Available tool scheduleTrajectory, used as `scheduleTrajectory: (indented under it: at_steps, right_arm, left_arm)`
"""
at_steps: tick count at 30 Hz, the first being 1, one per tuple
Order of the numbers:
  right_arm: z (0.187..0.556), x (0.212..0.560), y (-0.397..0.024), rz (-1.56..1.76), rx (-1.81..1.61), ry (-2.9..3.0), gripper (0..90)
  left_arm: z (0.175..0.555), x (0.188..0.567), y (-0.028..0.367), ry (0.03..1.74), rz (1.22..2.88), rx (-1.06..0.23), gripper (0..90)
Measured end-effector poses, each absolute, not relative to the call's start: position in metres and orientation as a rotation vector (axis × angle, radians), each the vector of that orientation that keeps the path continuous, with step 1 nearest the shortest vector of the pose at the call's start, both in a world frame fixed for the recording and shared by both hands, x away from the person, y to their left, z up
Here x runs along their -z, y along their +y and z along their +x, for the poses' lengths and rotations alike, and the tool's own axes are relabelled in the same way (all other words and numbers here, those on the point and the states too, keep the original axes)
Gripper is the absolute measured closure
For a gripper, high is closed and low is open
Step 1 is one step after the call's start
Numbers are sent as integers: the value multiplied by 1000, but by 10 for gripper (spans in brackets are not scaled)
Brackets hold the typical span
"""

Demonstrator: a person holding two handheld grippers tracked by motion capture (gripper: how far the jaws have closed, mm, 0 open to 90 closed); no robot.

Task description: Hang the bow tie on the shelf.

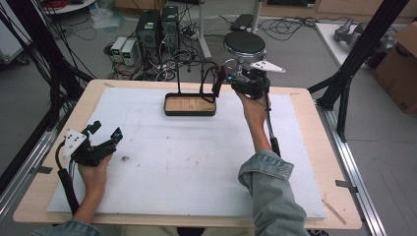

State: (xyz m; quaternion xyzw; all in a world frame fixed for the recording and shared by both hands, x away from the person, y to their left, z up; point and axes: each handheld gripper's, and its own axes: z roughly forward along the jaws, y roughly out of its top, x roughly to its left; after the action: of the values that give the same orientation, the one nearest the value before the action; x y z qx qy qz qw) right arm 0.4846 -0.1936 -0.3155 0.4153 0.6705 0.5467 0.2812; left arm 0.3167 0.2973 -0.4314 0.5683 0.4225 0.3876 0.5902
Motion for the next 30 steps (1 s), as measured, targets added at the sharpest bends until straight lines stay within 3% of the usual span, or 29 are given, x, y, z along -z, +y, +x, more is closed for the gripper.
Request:
scheduleTrajectory:
  at_steps: [7,21,30]
  right_arm:
    - [470,302,-211,1164,-1504,1735,210]
    - [432,277,-223,1069,-1468,1719,141]
    - [404,281,-234,989,-1493,1700,120]
  left_arm:
    - [317,431,297,977,1324,-902,187]
    - [317,432,296,979,1338,-902,186]
    - [317,432,296,982,1340,-906,186]
